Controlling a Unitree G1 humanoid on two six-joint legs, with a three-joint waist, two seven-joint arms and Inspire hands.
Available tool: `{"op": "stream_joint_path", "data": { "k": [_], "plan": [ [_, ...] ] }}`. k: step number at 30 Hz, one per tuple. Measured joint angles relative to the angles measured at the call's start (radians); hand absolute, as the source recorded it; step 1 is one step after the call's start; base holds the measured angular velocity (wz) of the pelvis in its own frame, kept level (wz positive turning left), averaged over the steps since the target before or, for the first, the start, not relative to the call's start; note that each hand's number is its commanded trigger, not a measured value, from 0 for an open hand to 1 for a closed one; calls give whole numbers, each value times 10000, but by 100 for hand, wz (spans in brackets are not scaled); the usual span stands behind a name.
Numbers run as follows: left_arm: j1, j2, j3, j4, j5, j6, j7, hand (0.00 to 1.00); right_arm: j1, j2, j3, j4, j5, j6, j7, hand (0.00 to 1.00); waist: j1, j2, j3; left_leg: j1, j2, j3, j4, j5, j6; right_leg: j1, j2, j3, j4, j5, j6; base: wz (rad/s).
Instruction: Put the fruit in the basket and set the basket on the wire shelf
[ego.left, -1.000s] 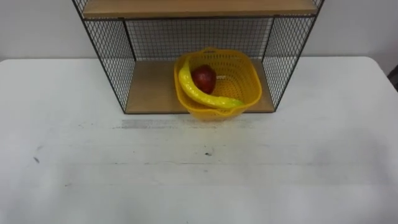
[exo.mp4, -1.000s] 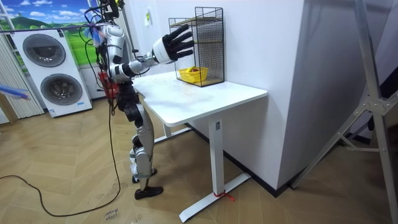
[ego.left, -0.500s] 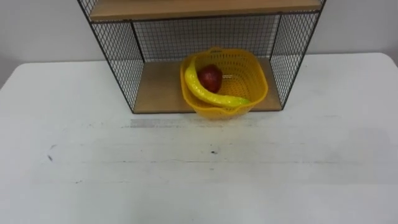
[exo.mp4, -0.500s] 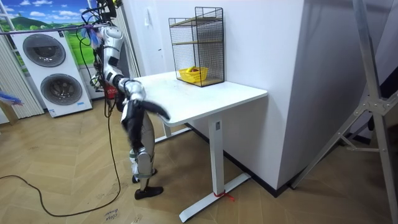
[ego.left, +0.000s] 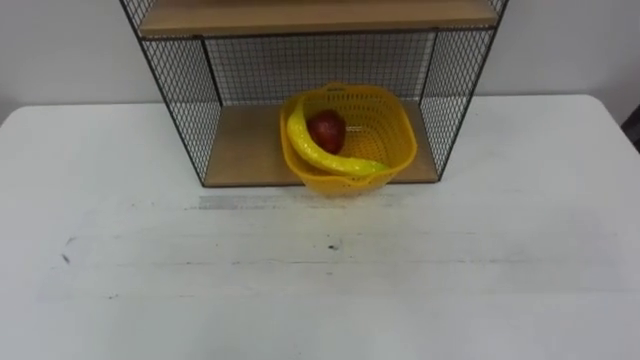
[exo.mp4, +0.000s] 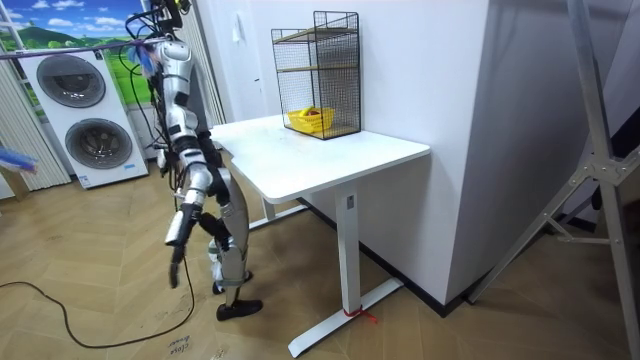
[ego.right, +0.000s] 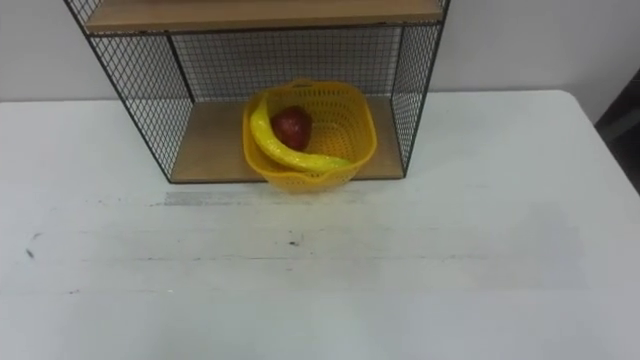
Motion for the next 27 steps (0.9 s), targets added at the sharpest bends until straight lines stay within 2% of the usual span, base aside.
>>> {"op": "stream_joint_path", "data": {
  "k": [1, 3, 4, 6, 8, 9, 10, 12, 16, 18, 20, 24, 27],
  "plan": [
    [-38, -34, -269, 1, 288, 48, -156, 0, -35, 70, 280, 38, -197, 70, 202, 0, -1, -5, 4, 62, -1, 17, -44, 1, 1, 34, 4, 27, -14, 1, 1, -15],
    [-111, -165, -1232, -2, 1545, 354, -773, 0, -215, 167, 1192, 374, -1005, 394, 1095, 0, 4, -19, 4, 351, 11, 149, -206, 1, 2, 220, 47, 167, -82, -1, 7, -18],
    [-145, -196, -1451, 2, 1918, 426, -898, 0, -249, 191, 1383, 376, -1292, 505, 1294, 0, -40, -21, 5, 412, 5, 139, -245, 1, 2, 271, 71, 181, -108, -2, 10, -8],
    [-428, -289, -2528, -21, 3421, 717, -1307, 0, -422, 273, 2408, 471, -2450, 726, 2134, 0, -204, -45, 12, 468, 22, 101, -283, 2, 3, 444, 134, 123, -341, 72, 28, 2],
    [-727, -372, -3268, -34, 4594, 891, -1606, 0, -679, 332, 3108, 640, -3499, 940, 2788, 0, -249, -120, 21, 482, 23, 102, -287, 3, 3, 502, 151, 124, -357, 83, 27, 2],
    [-946, -407, -3781, -33, 5058, 992, -1715, 0, -834, 377, 3560, 702, -4041, 1070, 3134, 0, -255, -181, 25, 486, 23, 107, -303, 3, 3, 507, 158, 123, -333, 83, 28, 0],
    [-1050, -417, -4004, -34, 5226, 1038, -1784, 0, -915, 397, 3770, 707, -4310, 1148, 3296, 0, -251, -217, 29, 486, 23, 108, -313, 3, 3, 505, 163, 128, -323, 83, 28, -4],
    [-1360, -422, -4798, -37, 5729, 1194, -1928, 0, -1205, 536, 4350, 694, -5259, 1327, 3756, 0, -226, -346, 81, 598, 47, 160, -326, 3, 2, 526, 201, 183, -417, 110, 16, -9],
    [-1520, -425, -5466, -39, 6448, 1454, -2137, 0, -1432, 786, 5039, 516, -6157, 1345, 4079, 0, -239, -402, 88, 614, 129, 224, -392, -7, -15, 609, 297, 184, -687, 275, -21, -10],
    [-1693, -457, -5814, -53, 6630, 1483, -2266, 0, -1554, 934, 5437, 377, -6451, 1342, 4378, 0, -245, -403, 131, 597, 143, 211, -436, -13, -25, 638, 327, 243, -716, 301, -31, 0],
    [-1754, -552, -6021, -80, 6760, 1478, -2302, 0, -1683, 1021, 5832, 356, -6474, 1336, 4635, 0, -201, -397, 132, 527, 144, 208, -454, -16, -30, 504, 338, 305, -717, 305, -37, -6],
    [-1887, -907, -6144, -101, 6863, 1454, -2469, 0, -1964, 1250, 6251, 379, -6447, 1288, 5179, 0, -213, -400, 135, 431, 155, 207, -441, -15, -28, 517, 373, 320, -862, 403, -33, -1],
    [-1833, -832, -6322, -96, 6870, 1423, -2490, 0, -1951, 1268, 6376, 378, -6294, 1284, 5447, 0, -234, -413, 130, 416, 156, 215, -439, -14, -27, 524, 376, 316, -852, 402, -33, 0]
  ]
}}
